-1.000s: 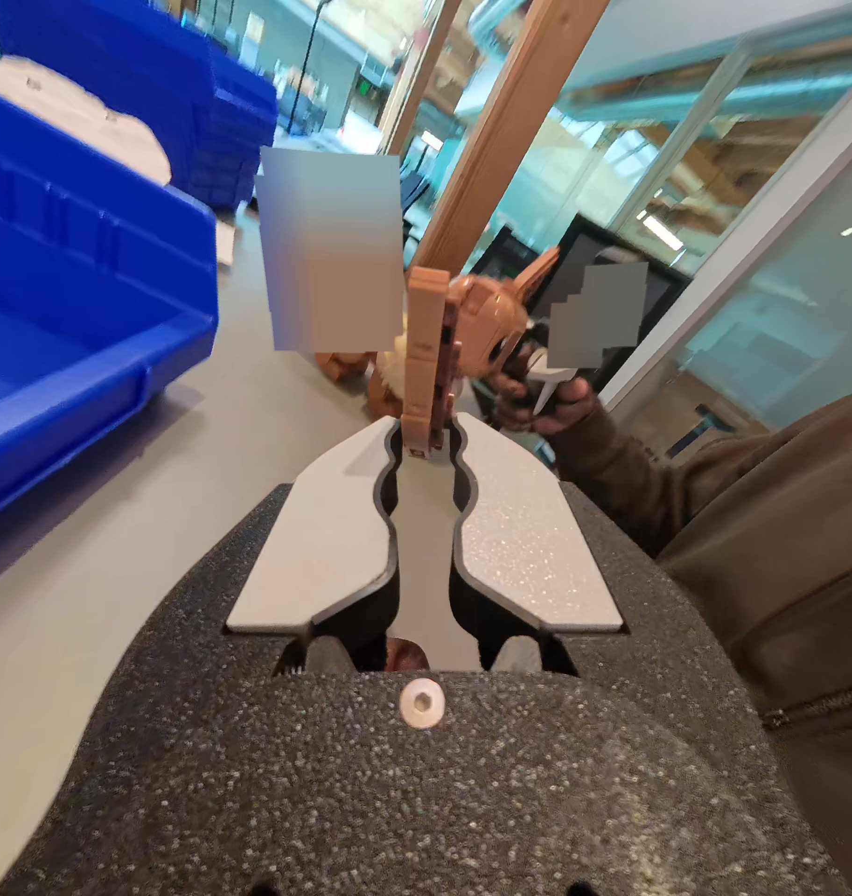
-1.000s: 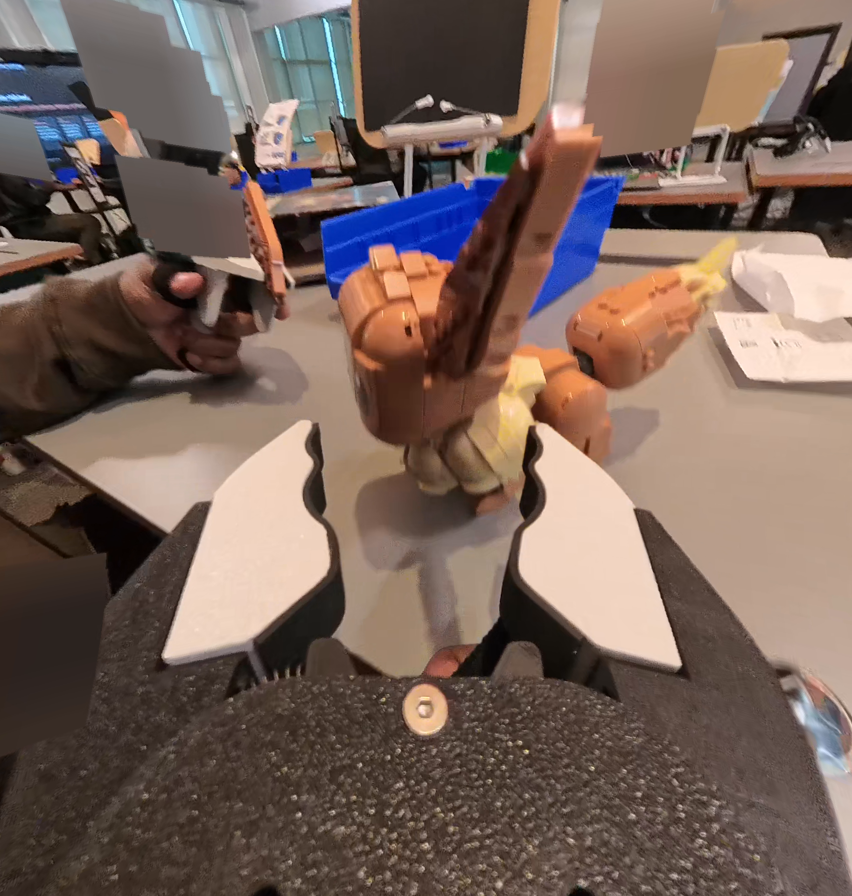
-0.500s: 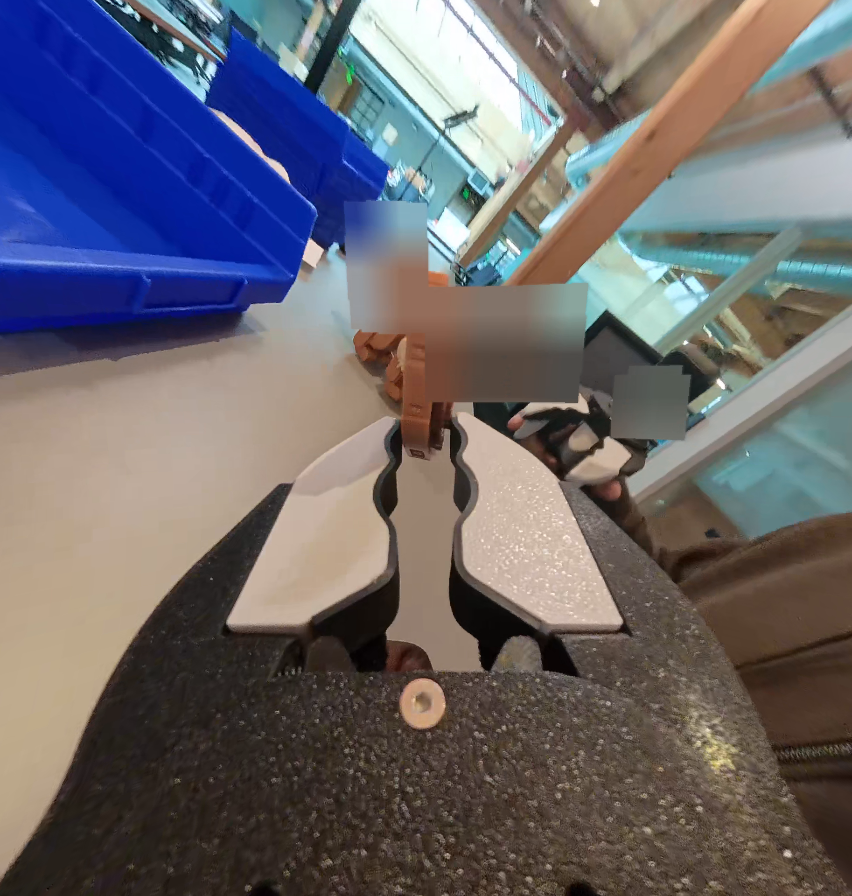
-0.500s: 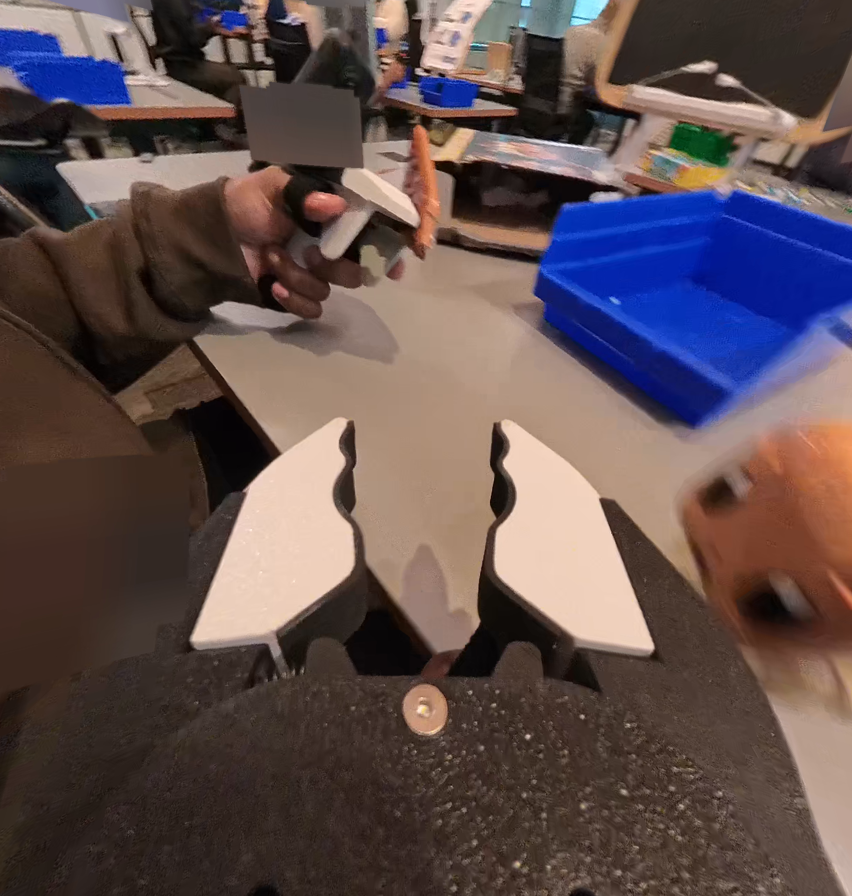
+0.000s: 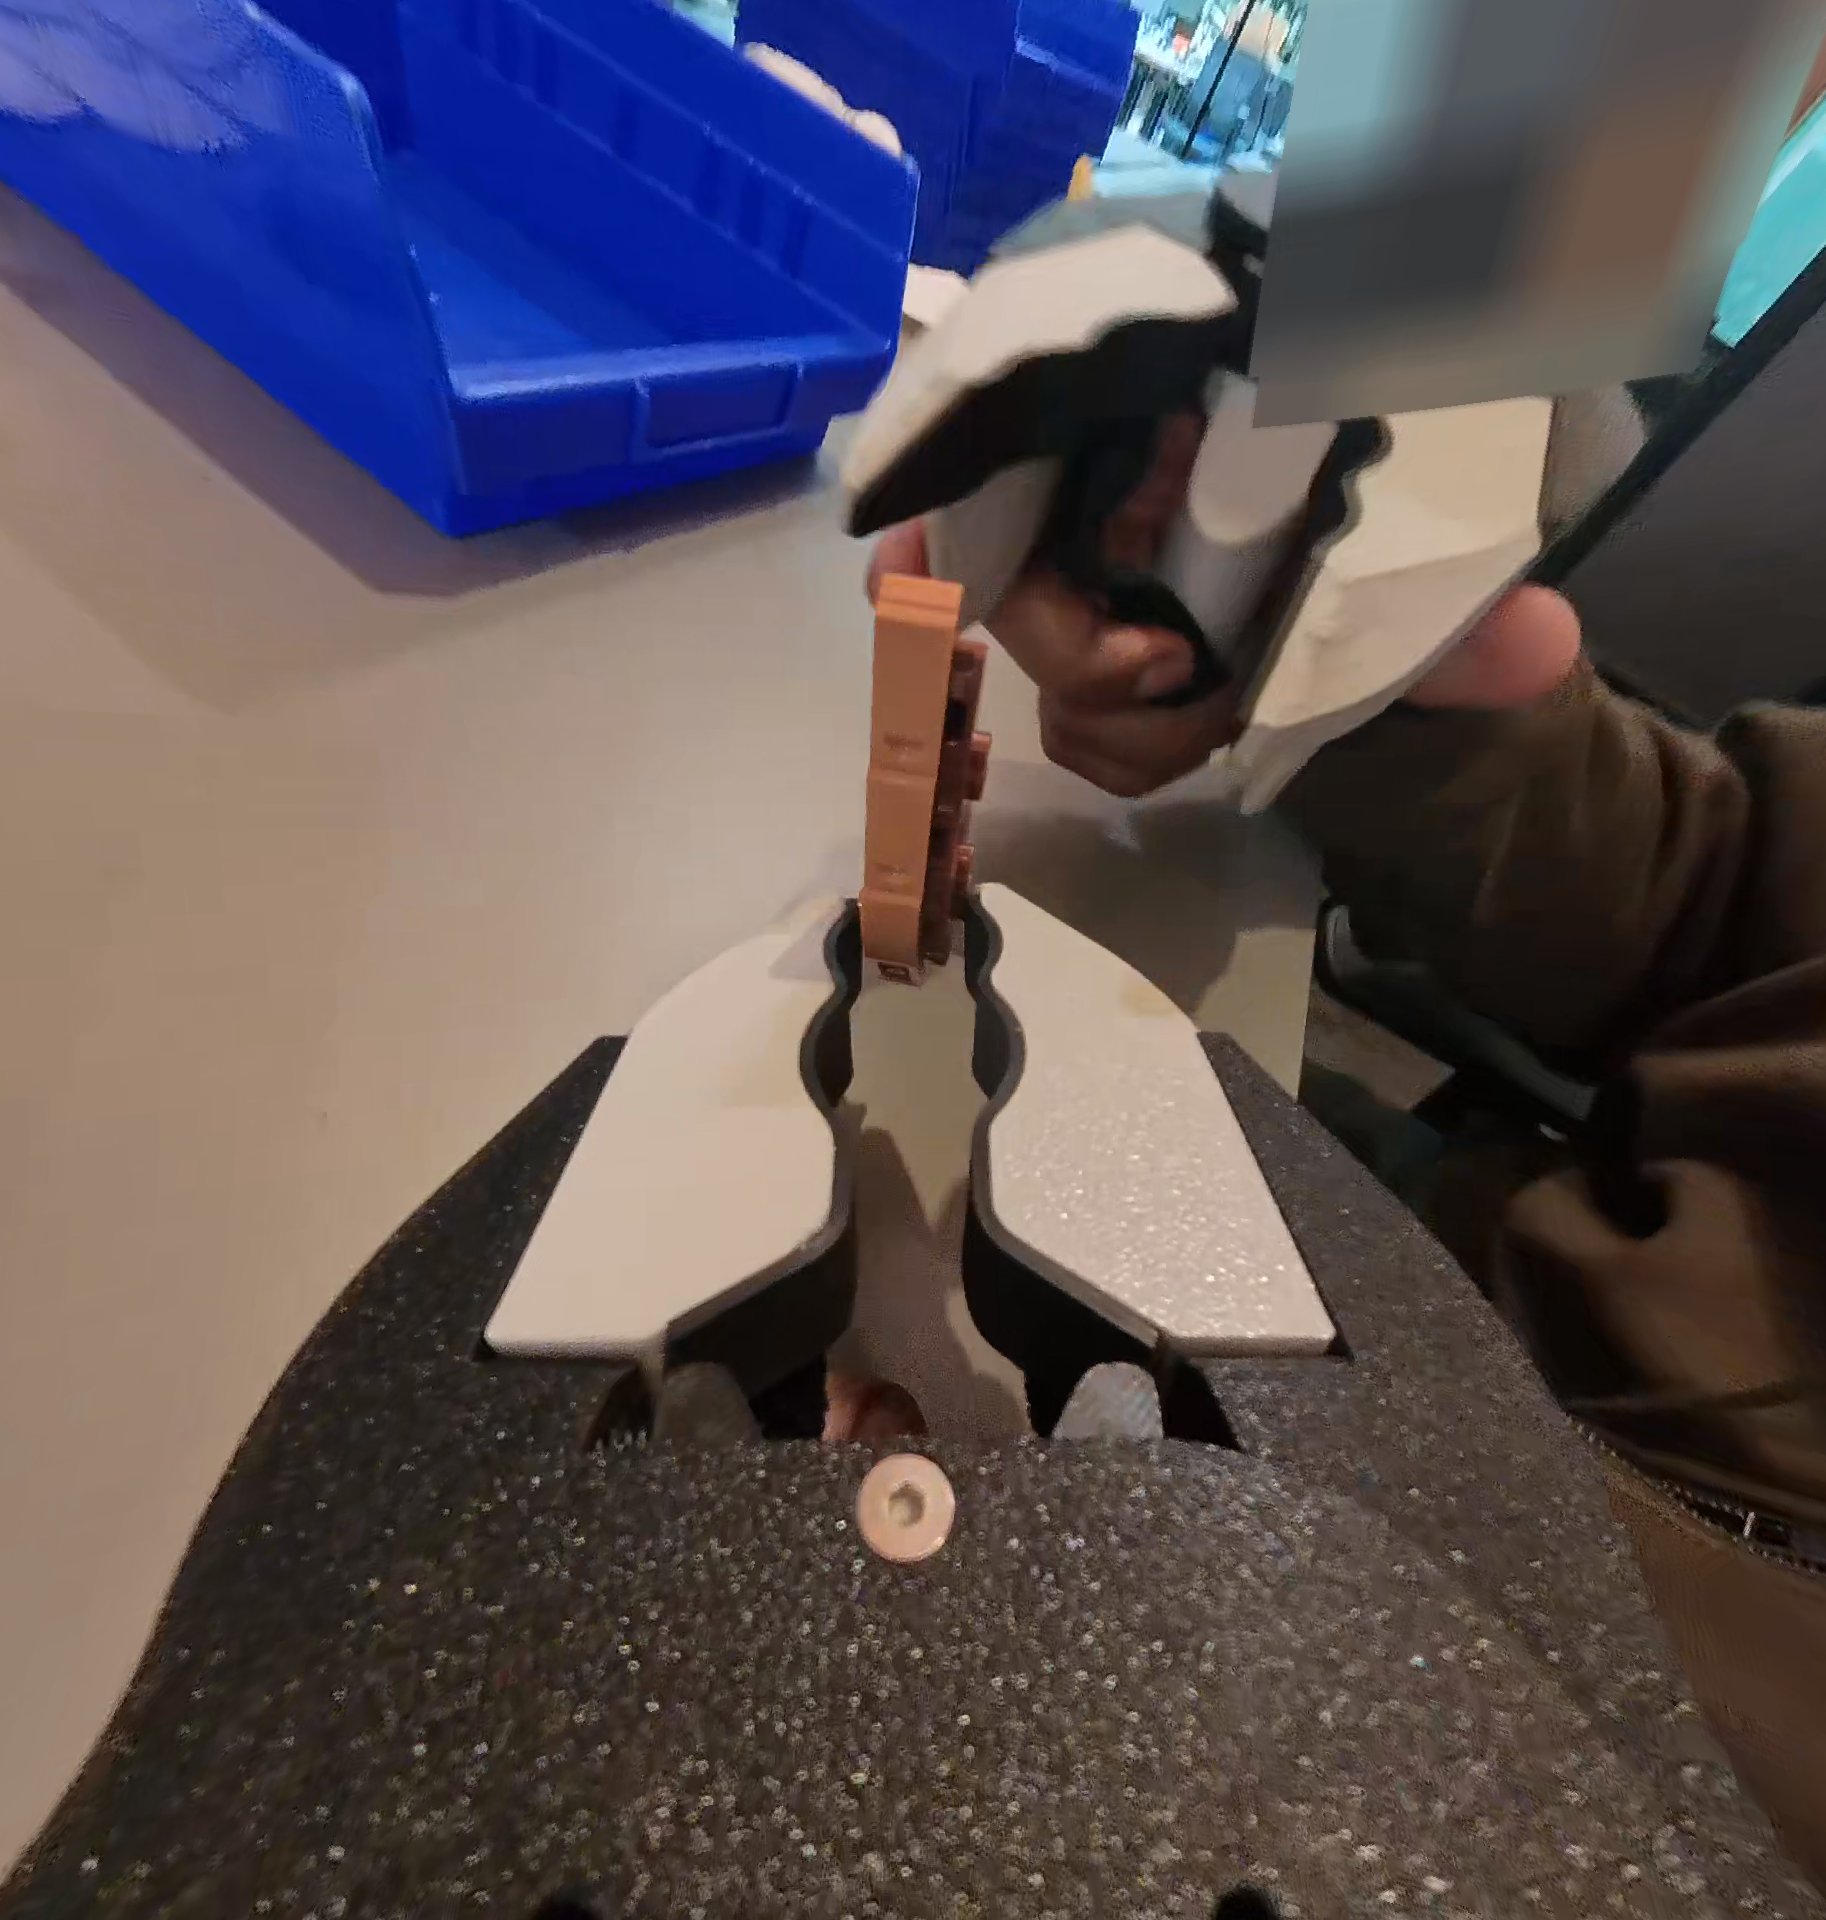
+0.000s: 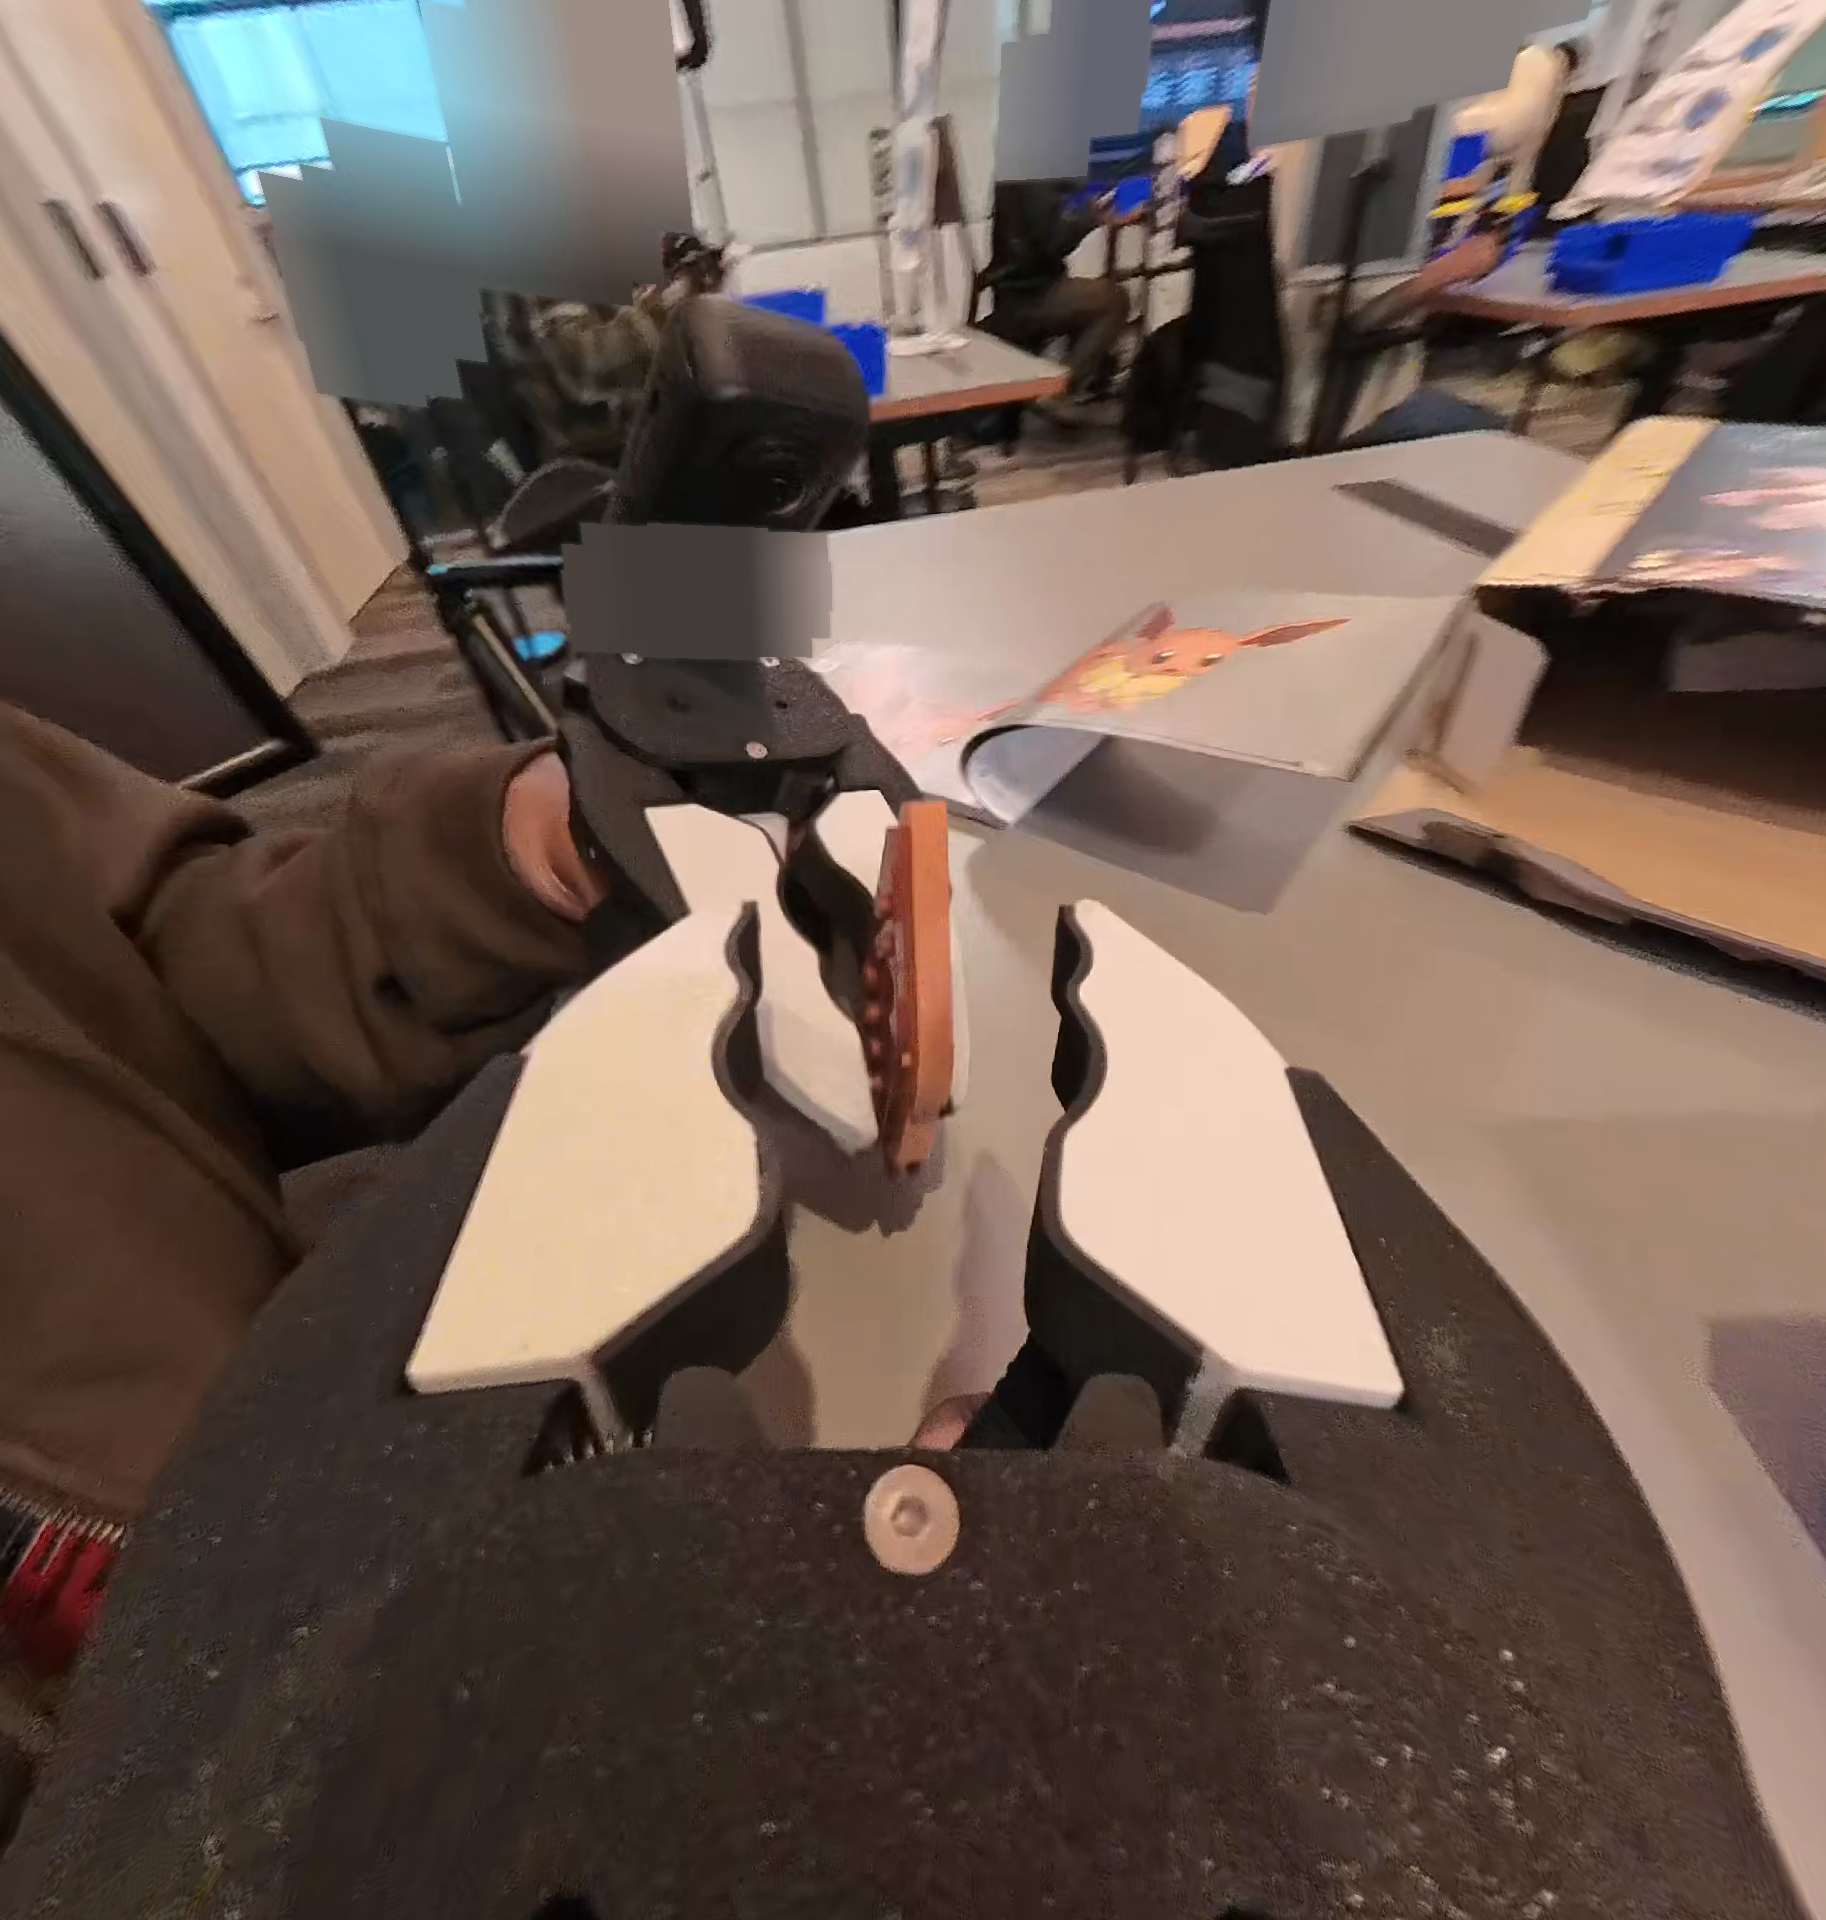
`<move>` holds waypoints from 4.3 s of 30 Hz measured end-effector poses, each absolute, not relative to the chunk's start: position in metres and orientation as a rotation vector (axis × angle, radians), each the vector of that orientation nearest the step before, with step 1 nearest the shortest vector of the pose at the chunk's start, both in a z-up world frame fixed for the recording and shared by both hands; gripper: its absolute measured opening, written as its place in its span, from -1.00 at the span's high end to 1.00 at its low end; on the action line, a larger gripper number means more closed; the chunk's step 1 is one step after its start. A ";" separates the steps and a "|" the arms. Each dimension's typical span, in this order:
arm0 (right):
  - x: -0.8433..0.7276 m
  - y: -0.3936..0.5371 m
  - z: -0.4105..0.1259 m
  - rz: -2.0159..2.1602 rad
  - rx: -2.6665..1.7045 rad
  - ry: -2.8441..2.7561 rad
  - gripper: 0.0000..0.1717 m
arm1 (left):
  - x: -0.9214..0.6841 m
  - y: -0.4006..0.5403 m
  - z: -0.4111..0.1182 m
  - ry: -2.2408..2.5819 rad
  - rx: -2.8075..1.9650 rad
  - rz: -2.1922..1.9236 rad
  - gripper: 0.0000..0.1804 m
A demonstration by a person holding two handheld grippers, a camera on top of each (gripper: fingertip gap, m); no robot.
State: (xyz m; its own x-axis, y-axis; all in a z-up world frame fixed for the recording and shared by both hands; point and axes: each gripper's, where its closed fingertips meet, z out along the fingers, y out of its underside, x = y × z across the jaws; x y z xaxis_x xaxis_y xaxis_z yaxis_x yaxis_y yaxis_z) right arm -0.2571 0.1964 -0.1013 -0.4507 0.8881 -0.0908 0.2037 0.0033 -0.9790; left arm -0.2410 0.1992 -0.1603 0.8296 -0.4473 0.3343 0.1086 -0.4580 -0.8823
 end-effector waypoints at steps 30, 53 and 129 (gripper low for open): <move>-0.294 0.177 -0.106 1.950 -1.039 -1.605 0.79 | -0.266 0.186 -0.149 0.155 -1.831 -0.703 0.79; -0.313 0.229 -0.081 1.915 -0.849 -1.377 0.75 | -0.285 0.218 -0.153 0.129 -1.939 -0.512 0.79; -0.285 0.193 -0.124 1.935 -1.076 -1.917 0.91 | -0.262 0.198 -0.161 0.353 -1.915 -0.665 0.84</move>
State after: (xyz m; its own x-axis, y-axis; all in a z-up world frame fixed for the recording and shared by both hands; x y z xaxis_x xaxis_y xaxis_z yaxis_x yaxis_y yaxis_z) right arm -0.2846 0.1934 -0.1237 -0.7104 0.6152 -0.3419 0.3363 -0.1301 -0.9327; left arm -0.2621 0.1980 -0.1611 0.8032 -0.5203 0.2901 0.0512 -0.4248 -0.9038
